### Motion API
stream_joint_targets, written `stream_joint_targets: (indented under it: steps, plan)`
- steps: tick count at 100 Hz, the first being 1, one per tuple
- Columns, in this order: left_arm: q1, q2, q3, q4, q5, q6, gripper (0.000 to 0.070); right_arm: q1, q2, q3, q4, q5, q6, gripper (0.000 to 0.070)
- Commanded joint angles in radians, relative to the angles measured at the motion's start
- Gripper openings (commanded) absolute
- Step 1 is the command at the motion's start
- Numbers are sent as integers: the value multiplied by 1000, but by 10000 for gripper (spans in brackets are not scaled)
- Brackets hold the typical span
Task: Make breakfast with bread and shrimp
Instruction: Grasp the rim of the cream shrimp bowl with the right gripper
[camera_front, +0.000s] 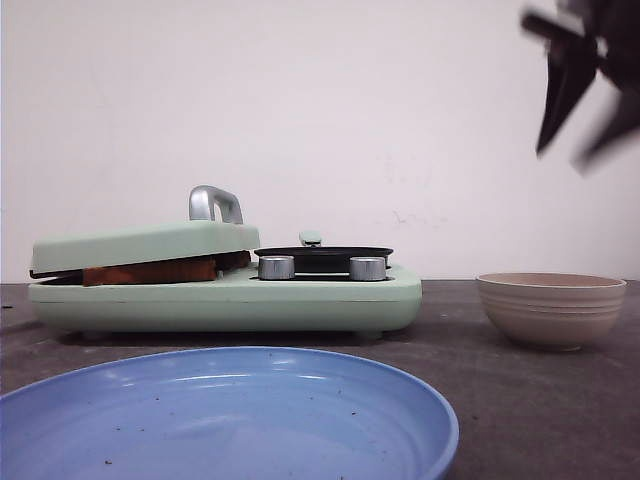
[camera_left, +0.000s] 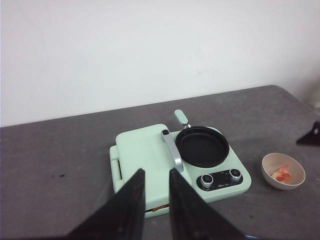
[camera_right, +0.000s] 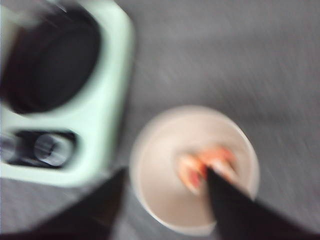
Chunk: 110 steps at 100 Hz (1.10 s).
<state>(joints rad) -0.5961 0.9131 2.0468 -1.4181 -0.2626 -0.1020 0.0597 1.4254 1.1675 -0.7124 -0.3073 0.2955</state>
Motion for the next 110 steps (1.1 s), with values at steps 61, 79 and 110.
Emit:
stream_joint_targets:
  steps: [61,79,110]
  plan:
    - [-6,6,9,-2,-3,23,0,-108,259,9,-31,45,-124,306]
    - [-6,8,8,5,-3,35,0,-108,319,9,3,15,-124,305]
    - [-6,8,-29,16,-3,35,0,-108,375,9,93,-18,-72,124]
